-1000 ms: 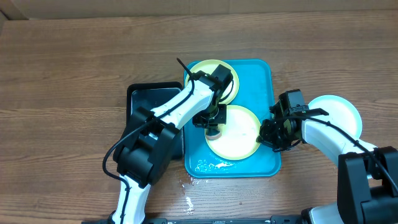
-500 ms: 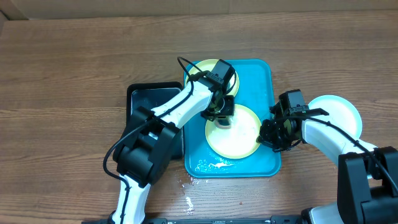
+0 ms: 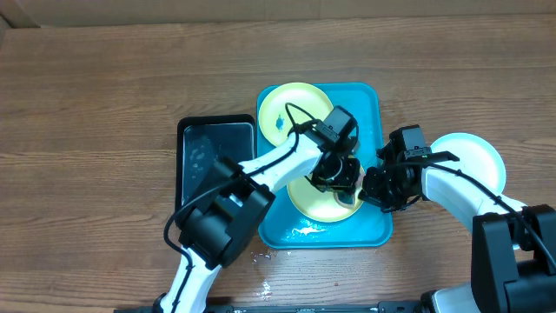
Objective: Clean dirty plates on tray and stack at the side
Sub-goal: 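Scrub the lower plate's blue stain with the sponge in the left gripper, then return the sponge to the black tray with the left gripper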
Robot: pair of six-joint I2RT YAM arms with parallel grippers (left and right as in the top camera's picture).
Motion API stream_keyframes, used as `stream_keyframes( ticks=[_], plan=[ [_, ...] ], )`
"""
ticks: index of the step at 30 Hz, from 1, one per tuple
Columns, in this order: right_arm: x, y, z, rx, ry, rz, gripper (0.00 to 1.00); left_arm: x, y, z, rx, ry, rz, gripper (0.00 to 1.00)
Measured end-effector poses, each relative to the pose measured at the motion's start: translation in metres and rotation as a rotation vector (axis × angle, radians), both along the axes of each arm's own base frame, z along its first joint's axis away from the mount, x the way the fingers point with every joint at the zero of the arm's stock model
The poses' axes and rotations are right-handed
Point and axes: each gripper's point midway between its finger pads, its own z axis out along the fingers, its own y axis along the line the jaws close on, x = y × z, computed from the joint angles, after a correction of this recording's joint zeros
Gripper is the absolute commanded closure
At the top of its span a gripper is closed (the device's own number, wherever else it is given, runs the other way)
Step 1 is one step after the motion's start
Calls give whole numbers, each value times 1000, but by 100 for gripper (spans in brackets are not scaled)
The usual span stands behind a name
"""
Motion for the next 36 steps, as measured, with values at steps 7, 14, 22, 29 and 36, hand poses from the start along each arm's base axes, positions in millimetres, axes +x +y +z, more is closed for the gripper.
stream_keyframes(
  ticks=[7, 14, 22, 29, 36],
  plan=[
    [0, 0, 0, 1, 0, 1, 96, -19, 19, 0, 53, 135, 18, 96],
    [0, 0, 0, 0, -1, 1, 96, -13, 64, 0, 259, 108, 94, 96],
    [0, 0, 0, 1, -1, 1, 96, 21, 128, 0, 486, -16, 208, 96],
    [1, 1, 1, 8, -3, 2, 96, 28, 146, 20, 530, -87, 240, 96],
    [0, 1, 1, 8, -2, 2, 96, 27, 193, 116, 551, -273, 334, 96]
  ],
)
